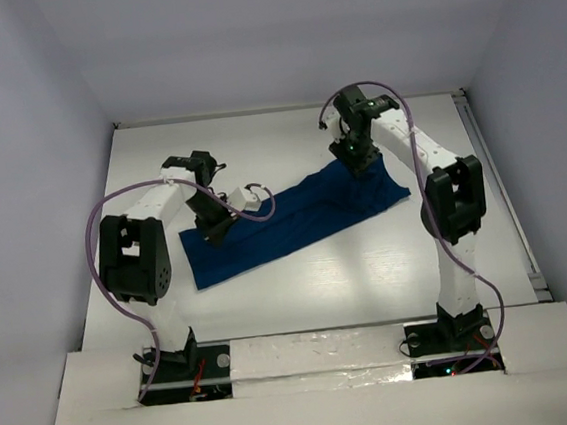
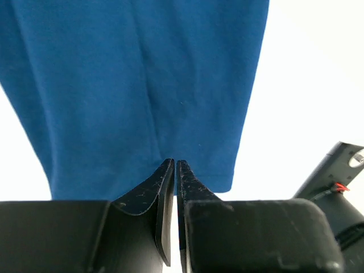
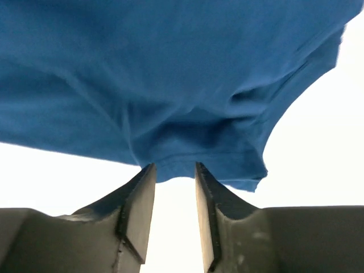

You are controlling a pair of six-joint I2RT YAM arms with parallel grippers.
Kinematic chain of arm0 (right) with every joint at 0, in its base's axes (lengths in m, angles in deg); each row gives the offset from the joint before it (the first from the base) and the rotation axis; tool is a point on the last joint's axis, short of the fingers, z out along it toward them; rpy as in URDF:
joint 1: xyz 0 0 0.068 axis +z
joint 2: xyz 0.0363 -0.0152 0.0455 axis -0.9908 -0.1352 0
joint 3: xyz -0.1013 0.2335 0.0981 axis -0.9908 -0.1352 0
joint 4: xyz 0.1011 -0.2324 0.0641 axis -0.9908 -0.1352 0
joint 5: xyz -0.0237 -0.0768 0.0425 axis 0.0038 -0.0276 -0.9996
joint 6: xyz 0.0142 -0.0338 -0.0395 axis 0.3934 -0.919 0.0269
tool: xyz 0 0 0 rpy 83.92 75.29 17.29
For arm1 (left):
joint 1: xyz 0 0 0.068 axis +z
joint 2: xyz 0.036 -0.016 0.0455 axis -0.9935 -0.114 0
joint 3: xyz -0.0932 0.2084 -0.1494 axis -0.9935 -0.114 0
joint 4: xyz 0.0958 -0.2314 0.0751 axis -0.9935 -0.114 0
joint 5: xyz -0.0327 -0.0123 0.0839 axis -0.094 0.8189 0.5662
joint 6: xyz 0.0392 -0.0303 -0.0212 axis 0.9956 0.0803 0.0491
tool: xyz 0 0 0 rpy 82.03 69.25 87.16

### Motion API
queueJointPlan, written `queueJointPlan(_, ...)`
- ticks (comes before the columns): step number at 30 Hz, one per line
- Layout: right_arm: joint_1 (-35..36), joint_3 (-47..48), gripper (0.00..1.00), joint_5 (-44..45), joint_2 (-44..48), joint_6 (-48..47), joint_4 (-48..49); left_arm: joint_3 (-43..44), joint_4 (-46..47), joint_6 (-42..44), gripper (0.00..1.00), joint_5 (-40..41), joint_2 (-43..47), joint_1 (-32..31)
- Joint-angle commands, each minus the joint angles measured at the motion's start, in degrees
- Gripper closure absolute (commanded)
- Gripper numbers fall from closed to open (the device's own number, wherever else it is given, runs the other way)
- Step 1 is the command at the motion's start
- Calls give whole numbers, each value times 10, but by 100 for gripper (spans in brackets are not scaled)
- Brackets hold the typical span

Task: Fold and stack the t-shirts
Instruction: Rotate the tshirt 90 degrees

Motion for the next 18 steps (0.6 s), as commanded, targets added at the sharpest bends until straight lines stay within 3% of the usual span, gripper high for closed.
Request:
queueJointPlan(1,2,-56,59,-1,5,-11,-5,3,-50,1,96,-9,19,-1)
queueJointPlan(6,2,-76,57,10,5,-7,2,26,-50,-14,97,-17,26,-1)
queueJointPlan(14,12,-75,83,-7,-20,20,49,50,62,-92,100,18,-3,-1)
queueJointPlan(18,18,-76,86,-11,-33,27,55,54,121,-134,100,39,-50,-1)
